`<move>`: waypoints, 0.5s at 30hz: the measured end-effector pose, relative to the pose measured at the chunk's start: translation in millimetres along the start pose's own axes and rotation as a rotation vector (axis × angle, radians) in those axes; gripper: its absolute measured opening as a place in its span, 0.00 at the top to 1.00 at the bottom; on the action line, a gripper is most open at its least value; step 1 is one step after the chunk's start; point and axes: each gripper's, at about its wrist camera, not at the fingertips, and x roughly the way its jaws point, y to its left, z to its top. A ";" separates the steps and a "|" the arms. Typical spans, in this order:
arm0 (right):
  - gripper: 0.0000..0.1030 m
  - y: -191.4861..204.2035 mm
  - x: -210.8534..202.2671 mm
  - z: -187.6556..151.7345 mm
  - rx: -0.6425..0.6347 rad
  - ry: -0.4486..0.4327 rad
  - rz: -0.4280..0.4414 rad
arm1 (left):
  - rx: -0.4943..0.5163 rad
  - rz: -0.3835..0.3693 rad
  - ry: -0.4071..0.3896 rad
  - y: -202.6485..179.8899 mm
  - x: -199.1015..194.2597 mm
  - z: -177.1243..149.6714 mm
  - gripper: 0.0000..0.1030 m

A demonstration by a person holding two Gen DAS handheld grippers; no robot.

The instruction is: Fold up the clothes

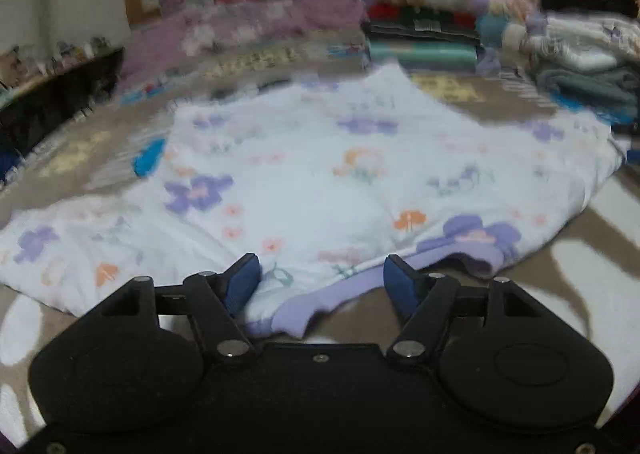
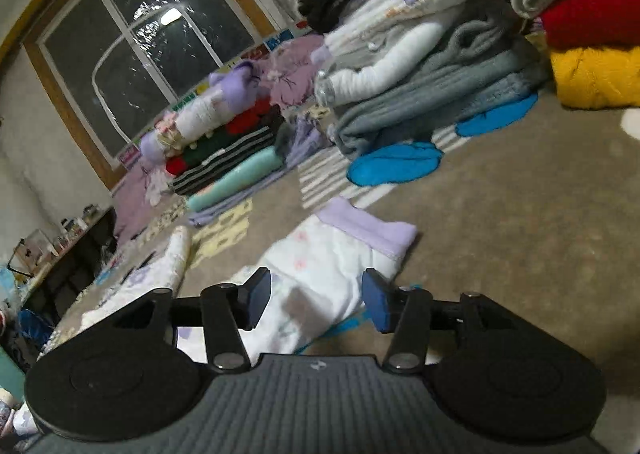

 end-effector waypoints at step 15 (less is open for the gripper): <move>0.47 64.8 4.7 -23.4 -0.194 0.053 0.362 | -1.089 -0.301 -0.131 239.5 54.0 -1.1 0.34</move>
